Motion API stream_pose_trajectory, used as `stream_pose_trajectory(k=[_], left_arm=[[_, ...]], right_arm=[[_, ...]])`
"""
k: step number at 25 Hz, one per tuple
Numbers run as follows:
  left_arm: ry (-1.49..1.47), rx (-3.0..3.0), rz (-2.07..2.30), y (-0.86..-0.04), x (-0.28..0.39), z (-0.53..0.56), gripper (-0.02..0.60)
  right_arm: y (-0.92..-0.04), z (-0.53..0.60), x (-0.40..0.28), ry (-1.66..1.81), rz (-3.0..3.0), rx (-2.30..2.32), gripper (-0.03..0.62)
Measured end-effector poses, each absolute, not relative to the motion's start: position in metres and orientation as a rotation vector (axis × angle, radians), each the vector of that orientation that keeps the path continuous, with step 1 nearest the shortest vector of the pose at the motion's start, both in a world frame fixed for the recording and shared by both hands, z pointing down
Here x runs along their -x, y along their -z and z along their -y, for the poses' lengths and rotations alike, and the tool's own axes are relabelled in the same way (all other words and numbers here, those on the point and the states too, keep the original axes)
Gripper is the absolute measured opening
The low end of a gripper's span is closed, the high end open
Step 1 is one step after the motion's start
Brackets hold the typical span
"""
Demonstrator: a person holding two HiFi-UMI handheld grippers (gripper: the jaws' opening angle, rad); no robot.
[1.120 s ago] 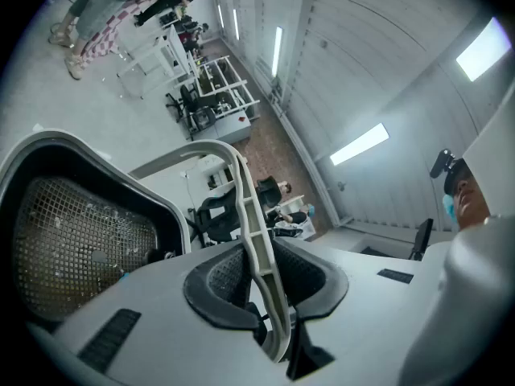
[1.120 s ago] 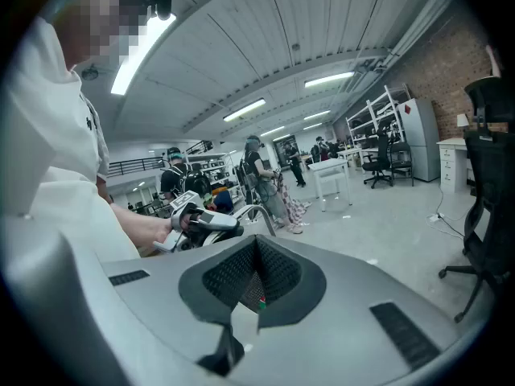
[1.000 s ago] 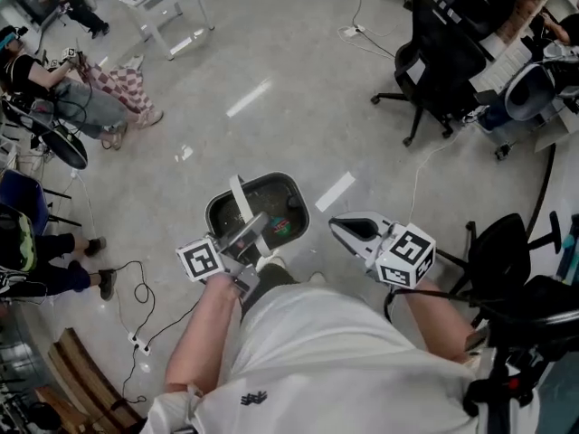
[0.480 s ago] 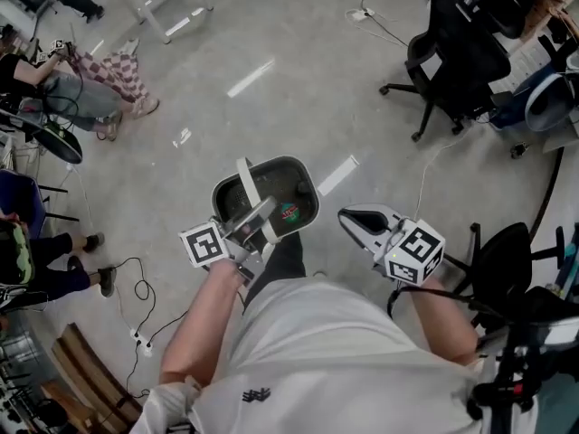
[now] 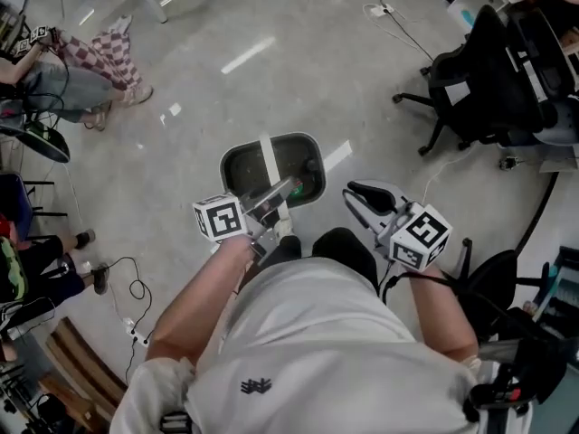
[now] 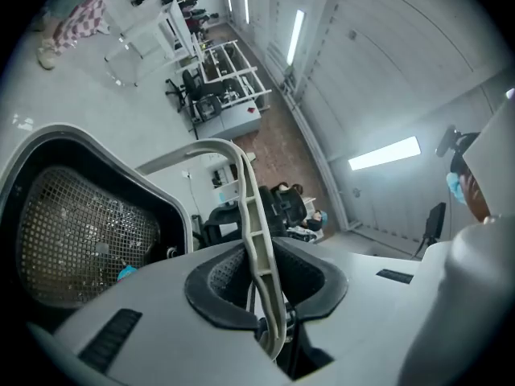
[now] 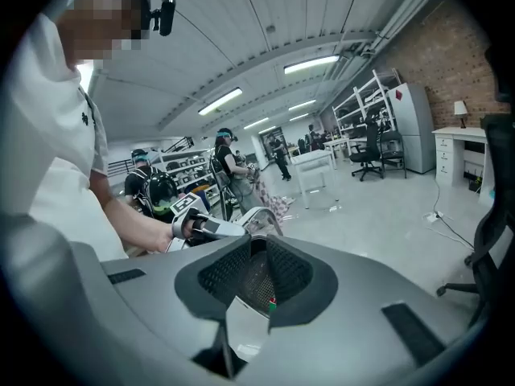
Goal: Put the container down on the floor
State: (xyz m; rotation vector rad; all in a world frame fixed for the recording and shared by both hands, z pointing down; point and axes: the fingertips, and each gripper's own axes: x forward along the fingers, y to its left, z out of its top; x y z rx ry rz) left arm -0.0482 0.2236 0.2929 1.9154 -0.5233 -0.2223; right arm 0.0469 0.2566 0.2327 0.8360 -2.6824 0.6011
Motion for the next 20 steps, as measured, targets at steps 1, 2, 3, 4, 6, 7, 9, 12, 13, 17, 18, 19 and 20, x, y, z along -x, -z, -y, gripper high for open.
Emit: stream_pose_trajectory(k=[1, 2, 3, 4, 6, 7, 9, 12, 13, 17, 18, 19, 20], left_arm=[[0.215, -1.916, 0.529, -0.298, 0.052, -0.206, 0.066], [0.208, -1.915, 0.534, -0.303, 0.056, -0.191, 0.064], [0.204, -1.913, 0.538, -0.309, 0.058, -0.175, 0.063], [0.203, -1.91, 0.542, -0.316, 0.061, -0.158, 0.063], [0.21, -1.9, 0.557, -0.331, 0.066, -0.122, 0.063], [0.216, -1.89, 0.566, -0.34, 0.067, -0.103, 0.063], [0.228, -1.861, 0.584, -0.362, 0.068, -0.065, 0.063], [0.237, -1.801, 0.618, -0.4, 0.066, -0.013, 0.063], [0.239, -1.785, 0.632, -0.415, 0.067, 0.004, 0.063], [0.267, -1.739, 0.664, -0.467, 0.068, 0.077, 0.061], [0.277, -1.727, 0.671, -0.48, 0.067, 0.095, 0.061], [0.283, -1.716, 0.678, -0.494, 0.066, 0.113, 0.061], [0.284, -1.706, 0.686, -0.51, 0.065, 0.13, 0.061]], right_arm=[[-0.235, -0.239, -0.041, -0.604, 2.677, -0.834, 0.02], [-0.237, -0.223, -0.036, -0.609, 2.672, -0.831, 0.021], [-0.241, -0.208, -0.033, -0.614, 2.668, -0.826, 0.025], [-0.246, -0.193, -0.03, -0.619, 2.664, -0.821, 0.026], [-0.259, -0.16, -0.028, -0.633, 2.653, -0.805, 0.029], [-0.267, -0.143, -0.028, -0.646, 2.646, -0.792, 0.031], [-0.285, -0.107, -0.028, -0.683, 2.636, -0.747, 0.031], [-0.313, -0.052, -0.027, -0.75, 2.635, -0.655, 0.031], [-0.321, -0.033, -0.026, -0.767, 2.639, -0.628, 0.031], [-0.363, 0.046, -0.024, -0.778, 2.613, -0.537, 0.031], [-0.375, 0.064, -0.025, -0.774, 2.593, -0.512, 0.031], [-0.386, 0.081, -0.027, -0.772, 2.577, -0.49, 0.031], [-0.397, 0.097, -0.028, -0.775, 2.566, -0.471, 0.031]])
